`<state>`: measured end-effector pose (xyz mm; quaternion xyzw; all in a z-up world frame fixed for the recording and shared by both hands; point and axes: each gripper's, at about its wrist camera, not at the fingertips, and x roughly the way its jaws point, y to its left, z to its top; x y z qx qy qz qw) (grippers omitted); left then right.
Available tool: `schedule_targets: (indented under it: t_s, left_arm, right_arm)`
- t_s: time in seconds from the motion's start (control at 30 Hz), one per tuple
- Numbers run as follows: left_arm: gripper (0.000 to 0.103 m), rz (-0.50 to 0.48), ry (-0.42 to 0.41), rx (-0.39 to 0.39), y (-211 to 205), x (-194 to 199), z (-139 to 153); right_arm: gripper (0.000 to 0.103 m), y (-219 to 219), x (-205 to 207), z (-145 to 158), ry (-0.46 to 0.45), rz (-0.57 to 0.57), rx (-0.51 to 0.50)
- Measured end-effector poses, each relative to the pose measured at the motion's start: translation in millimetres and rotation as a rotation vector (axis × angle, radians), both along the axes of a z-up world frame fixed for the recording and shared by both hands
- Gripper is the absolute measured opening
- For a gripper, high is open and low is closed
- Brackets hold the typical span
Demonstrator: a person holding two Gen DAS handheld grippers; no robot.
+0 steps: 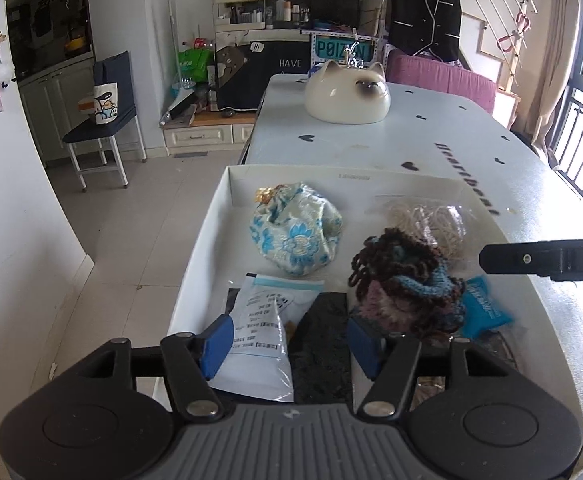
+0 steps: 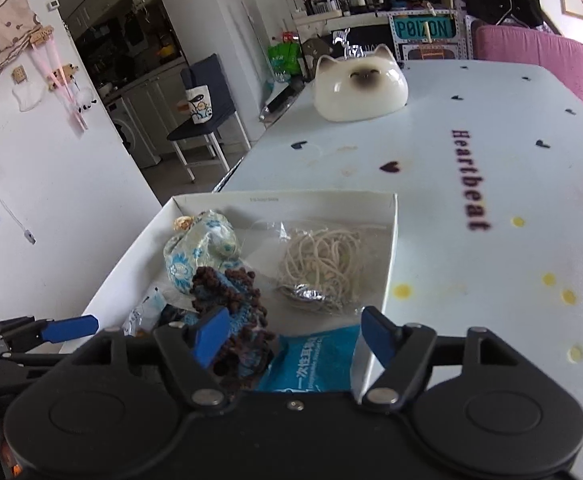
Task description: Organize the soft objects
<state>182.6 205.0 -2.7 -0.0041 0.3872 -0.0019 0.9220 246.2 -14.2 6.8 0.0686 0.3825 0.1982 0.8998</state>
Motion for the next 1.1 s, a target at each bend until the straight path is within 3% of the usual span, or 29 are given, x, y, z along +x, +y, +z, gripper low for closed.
schedule_targets:
  t_s: [0.37, 0.67, 1.1]
  left_arm:
    - [0.064, -0.015, -0.027, -0.016, -13.9, -17.8, 18.6]
    - [0.068, -0.033, -0.097, -0.019, -25.4, -52.3, 46.4]
    - [0.081, -0.014, -0.176, -0.013, -42.9, -109.6, 54.3]
  right_arm:
    - [0.074, -15.1, -22.5, 18.7, -0.05, -0.005, -0.007]
    - [0.074, -34.9, -63.9, 32.9, -0.123, -0.023, 0.014]
    - [0.075, -53.0, -136.5, 33.5, -0.221, -0.02, 0.019]
